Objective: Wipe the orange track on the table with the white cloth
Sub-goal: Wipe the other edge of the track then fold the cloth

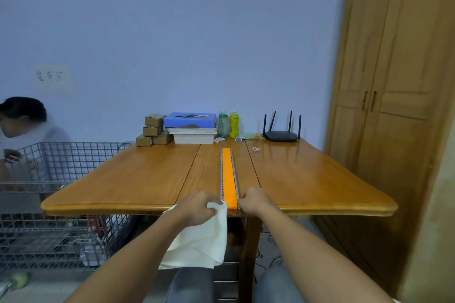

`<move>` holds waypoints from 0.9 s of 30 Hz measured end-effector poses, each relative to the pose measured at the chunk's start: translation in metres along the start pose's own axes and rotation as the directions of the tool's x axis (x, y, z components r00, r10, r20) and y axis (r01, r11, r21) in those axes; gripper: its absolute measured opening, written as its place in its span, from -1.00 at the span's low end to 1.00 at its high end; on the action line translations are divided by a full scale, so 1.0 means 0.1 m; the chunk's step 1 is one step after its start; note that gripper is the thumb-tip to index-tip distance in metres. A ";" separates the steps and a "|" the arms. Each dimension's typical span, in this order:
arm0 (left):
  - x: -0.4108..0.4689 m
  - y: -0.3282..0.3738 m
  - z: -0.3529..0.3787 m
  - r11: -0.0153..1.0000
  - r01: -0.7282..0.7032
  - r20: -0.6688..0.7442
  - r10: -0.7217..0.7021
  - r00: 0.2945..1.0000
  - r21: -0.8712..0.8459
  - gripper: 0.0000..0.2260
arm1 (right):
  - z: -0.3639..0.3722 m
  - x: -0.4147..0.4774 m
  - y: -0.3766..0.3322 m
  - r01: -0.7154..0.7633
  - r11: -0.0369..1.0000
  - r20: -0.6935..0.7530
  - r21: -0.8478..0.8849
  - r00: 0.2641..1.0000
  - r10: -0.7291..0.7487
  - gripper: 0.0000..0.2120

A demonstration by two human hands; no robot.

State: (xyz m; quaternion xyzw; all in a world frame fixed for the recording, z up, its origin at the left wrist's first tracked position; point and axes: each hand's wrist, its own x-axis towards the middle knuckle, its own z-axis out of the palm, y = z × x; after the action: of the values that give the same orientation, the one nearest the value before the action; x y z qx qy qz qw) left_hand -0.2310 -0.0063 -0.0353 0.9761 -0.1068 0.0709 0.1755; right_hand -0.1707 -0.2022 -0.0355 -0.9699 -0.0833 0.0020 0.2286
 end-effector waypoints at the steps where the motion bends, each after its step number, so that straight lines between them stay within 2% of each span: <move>1: -0.01 0.00 0.00 1.000 0.000 -0.002 0.000 1.000 0.000 -0.67 | 0.00 0.00 0.01 0.005 1.000 0.001 0.000 1.000 -0.005 -0.81; 12: -0.02 0.07 -0.15 0.998 0.012 0.014 -0.011 1.000 -0.056 -0.65 | -0.07 0.03 -0.01 0.032 0.999 -0.075 0.024 0.997 -0.030 -0.74; 16: 0.03 0.06 -0.34 0.994 0.025 -0.013 -0.026 1.000 -0.104 -0.62 | -0.19 0.04 -0.10 0.093 0.991 -0.103 0.093 0.991 -0.084 -0.66; 18: 0.08 0.07 -0.46 0.988 0.046 -0.041 -0.053 0.998 -0.146 -0.58 | -0.26 0.03 -0.16 0.145 0.972 -0.094 0.182 0.987 -0.130 -0.64; 22: 0.18 0.14 -0.81 0.956 -0.007 -0.136 -0.034 0.990 -0.295 -0.59 | -0.36 0.05 -0.33 0.214 0.822 -0.006 0.527 0.969 -0.248 -0.49; 25: 0.27 0.23 -1.09 0.897 -0.080 -0.211 -0.016 0.977 -0.436 -0.74 | -0.47 0.07 -0.44 0.092 0.614 0.122 0.784 0.947 -0.298 -0.35; 27: 0.34 0.28 -1.25 0.854 -0.099 -0.277 -0.055 0.959 -0.510 -0.75 | -0.54 0.08 -0.46 0.018 0.509 0.187 0.861 0.918 -0.349 -0.40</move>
State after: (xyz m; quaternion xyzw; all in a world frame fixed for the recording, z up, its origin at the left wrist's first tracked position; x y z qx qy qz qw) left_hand -0.2175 0.0062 0.0961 0.8709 -0.1071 0.1798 0.4448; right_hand -0.1681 -0.1841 0.0341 -0.7062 -0.2137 0.1832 0.6497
